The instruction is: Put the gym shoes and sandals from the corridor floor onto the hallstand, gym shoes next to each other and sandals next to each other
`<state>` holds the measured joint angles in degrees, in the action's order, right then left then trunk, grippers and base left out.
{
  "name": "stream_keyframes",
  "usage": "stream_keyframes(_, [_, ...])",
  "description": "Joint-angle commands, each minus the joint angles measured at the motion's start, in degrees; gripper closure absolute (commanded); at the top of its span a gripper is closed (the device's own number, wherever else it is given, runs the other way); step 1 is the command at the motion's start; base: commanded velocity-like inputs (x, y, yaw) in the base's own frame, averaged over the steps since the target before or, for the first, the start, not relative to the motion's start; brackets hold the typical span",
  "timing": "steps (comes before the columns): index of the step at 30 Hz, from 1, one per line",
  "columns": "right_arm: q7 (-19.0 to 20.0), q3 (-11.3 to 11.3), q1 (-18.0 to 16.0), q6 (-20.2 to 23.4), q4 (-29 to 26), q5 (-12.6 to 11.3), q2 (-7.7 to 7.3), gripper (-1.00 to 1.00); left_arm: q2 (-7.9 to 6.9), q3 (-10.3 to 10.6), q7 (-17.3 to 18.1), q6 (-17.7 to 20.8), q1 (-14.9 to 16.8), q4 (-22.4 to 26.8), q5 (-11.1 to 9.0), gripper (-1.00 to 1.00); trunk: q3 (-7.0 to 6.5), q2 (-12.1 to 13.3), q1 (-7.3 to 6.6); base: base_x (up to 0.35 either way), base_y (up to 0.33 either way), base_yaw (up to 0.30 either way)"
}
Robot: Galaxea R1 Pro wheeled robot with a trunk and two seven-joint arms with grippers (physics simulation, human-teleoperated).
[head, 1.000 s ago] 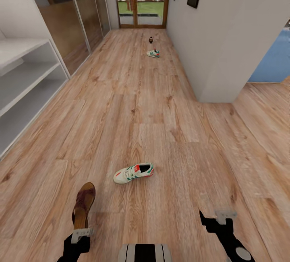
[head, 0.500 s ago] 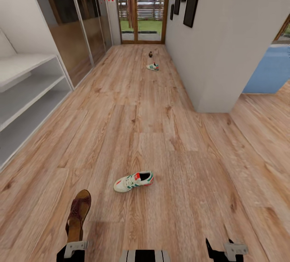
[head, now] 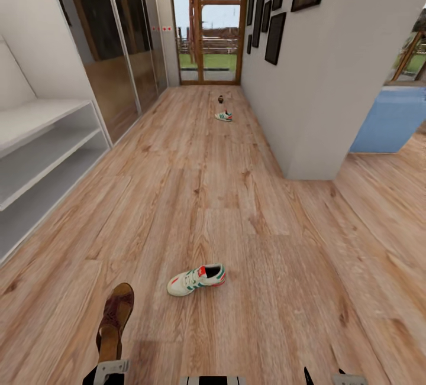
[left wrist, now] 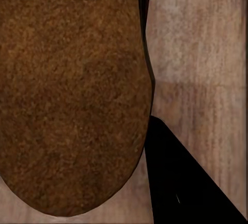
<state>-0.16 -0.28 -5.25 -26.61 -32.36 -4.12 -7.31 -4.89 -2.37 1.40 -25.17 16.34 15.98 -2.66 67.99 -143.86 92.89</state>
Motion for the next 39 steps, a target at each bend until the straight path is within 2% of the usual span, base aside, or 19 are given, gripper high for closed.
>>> stream_keyframes(1, [0.0,0.1,0.0,-0.2,0.1,-0.4,-0.01,-1.00,0.02,-0.1,0.1,-0.1,0.0,-0.1,-0.1,1.00,-0.28,0.0,-0.03,0.000,0.000,0.000])
stream_keyframes(30, [0.0,0.1,0.0,-0.2,0.3,-0.4,0.02,-1.00,-0.21,-0.2,0.1,-0.1,0.0,-0.1,-0.1,1.00,-9.30,0.4,-0.78,0.000,0.000,0.000])
stream_keyframes(39, [0.0,0.1,0.0,-0.1,0.2,-0.5,0.02,-1.00,-0.21,-0.2,0.1,-0.1,0.0,-0.1,-0.2,1.00,-11.49,0.5,-1.01,0.000,0.000,0.000])
